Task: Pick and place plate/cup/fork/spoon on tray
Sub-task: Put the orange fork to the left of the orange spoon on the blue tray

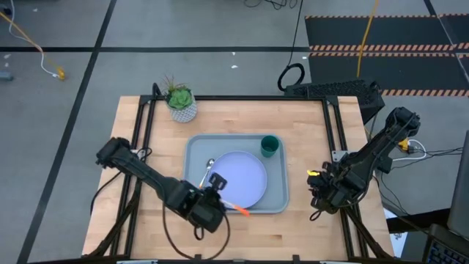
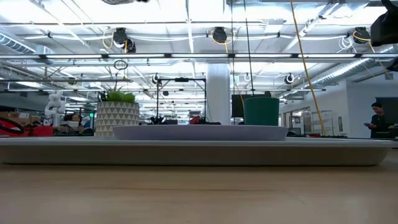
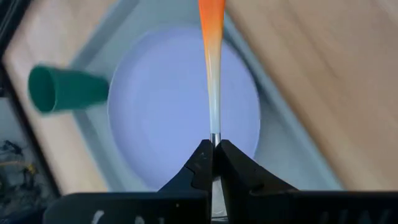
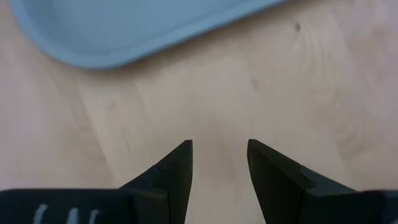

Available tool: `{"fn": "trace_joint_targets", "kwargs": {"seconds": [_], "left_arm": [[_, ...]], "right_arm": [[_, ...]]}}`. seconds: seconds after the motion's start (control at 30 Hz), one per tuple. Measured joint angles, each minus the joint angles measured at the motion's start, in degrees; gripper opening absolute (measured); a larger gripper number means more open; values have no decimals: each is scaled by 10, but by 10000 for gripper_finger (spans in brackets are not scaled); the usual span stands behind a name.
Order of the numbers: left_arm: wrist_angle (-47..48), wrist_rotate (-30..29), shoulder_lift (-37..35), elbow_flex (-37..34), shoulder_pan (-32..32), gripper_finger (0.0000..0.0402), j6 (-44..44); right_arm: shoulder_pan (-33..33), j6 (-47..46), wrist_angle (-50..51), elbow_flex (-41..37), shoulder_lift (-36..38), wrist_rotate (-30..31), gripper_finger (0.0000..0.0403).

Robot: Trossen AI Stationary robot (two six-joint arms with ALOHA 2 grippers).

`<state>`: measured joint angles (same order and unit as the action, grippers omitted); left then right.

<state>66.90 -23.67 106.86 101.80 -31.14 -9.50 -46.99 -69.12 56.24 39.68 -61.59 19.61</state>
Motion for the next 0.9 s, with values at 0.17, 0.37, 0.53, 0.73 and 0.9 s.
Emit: {"fn": "trace_joint_targets", "kwargs": {"seconds": [0.17, 0.37, 0.53, 0.73, 0.9], "left_arm": [[9, -6, -45, -35, 3, 10, -37], [-90, 10, -142, -180, 20, 10, -60], [-228, 64, -254, -317, 31, 10, -80], [-311, 166, -384, -453, 53, 10, -149], [-308, 209, -455, -518, 76, 10, -206]], "right_arm": [[0, 23, -3, 0, 0, 29, 144], [1, 26, -3, 0, 0, 46, 144], [13, 40, -3, 0, 0, 57, 144], [29, 58, -8, 0, 0, 115, 144], [43, 58, -27, 0, 0, 147, 144]]}}
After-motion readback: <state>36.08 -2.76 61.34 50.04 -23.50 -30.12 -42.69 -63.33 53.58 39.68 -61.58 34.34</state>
